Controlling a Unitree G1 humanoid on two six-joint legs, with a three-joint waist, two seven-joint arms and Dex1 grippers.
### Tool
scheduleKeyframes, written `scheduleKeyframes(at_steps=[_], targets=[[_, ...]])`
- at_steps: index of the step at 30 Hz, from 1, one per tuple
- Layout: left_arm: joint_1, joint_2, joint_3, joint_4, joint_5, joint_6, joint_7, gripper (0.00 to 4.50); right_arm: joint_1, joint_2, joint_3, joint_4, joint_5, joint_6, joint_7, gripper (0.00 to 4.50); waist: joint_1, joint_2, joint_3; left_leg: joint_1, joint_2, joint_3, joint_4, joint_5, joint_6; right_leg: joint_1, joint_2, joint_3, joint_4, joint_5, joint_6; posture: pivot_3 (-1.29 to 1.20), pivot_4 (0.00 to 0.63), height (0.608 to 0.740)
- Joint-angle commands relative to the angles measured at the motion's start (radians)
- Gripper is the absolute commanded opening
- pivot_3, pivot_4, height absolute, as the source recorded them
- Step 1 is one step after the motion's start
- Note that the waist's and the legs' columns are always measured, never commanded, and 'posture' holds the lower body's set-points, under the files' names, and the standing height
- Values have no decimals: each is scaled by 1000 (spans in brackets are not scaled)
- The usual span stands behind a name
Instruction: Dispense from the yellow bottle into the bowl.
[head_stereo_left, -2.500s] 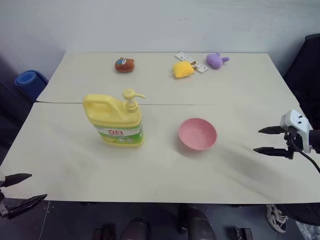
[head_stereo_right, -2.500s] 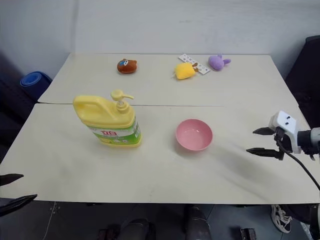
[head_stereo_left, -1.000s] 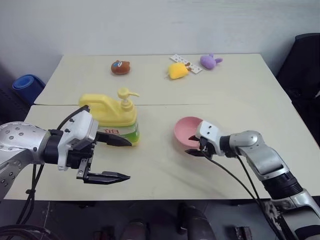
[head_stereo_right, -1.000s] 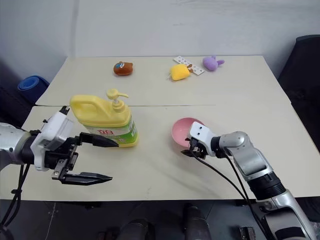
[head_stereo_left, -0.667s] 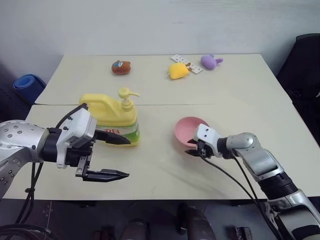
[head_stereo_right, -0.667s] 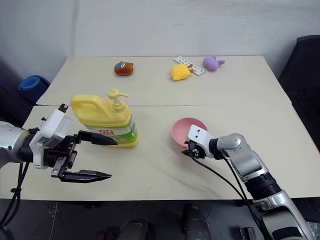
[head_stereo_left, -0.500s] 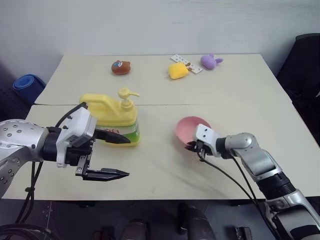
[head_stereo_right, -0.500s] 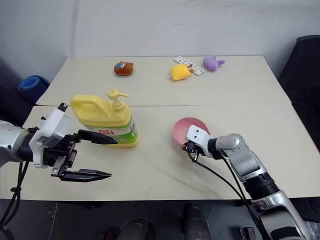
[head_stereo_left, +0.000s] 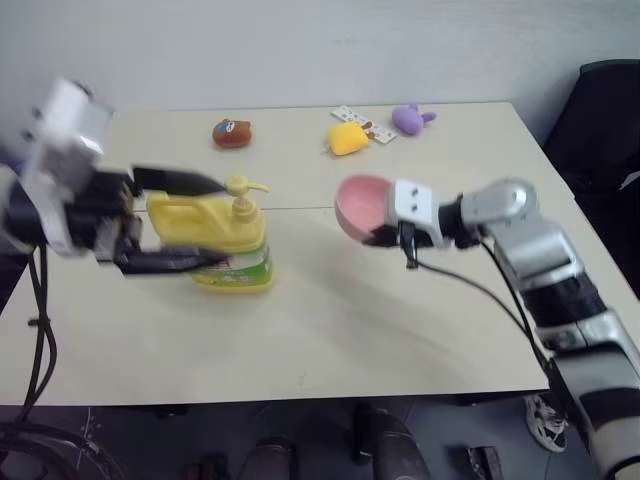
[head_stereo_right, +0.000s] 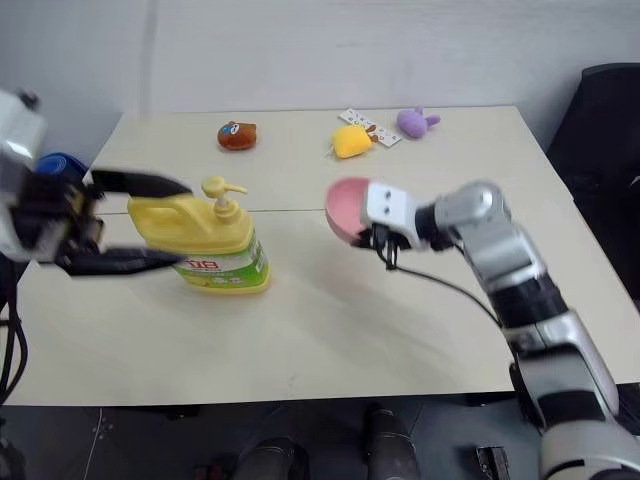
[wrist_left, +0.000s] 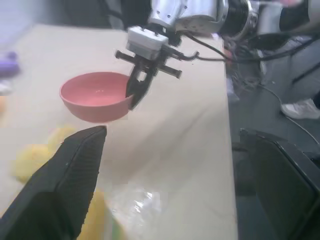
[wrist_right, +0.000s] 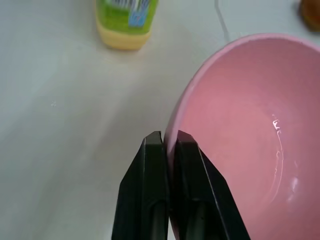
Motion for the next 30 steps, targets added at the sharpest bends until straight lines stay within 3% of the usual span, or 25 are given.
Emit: scheduleKeyframes(at_steps=[1,9,15,30], targets=[[-64,27,-46,103,80,-53,-58,4500,-118,54,28,80,15,-46,96,26,-3,0,0,0,0,0,-1,0,0,0,0,0,-1,0,0,0,150,740],[-292,-60,-157,294,173,-74,-94,2085,-299,183,87,292,-49,-181,178,0,-4,-1,0,-2,0,1,1,0,0,-3,0,0,2,0,0,0,150,740],[-264,-80,-212,315,299,-173,-134,116,-362,220,109,357,-75,-255,242,0,-9,-1,0,-3,0,1,2,0,0,-3,0,-1,2,0,0,0,150,740],[-275,-167,-223,314,391,-220,-125,27,-404,259,164,310,-63,-276,337,0,-10,-1,0,-3,0,0,5,0,-1,-3,-1,-1,4,0,0,0,150,740]])
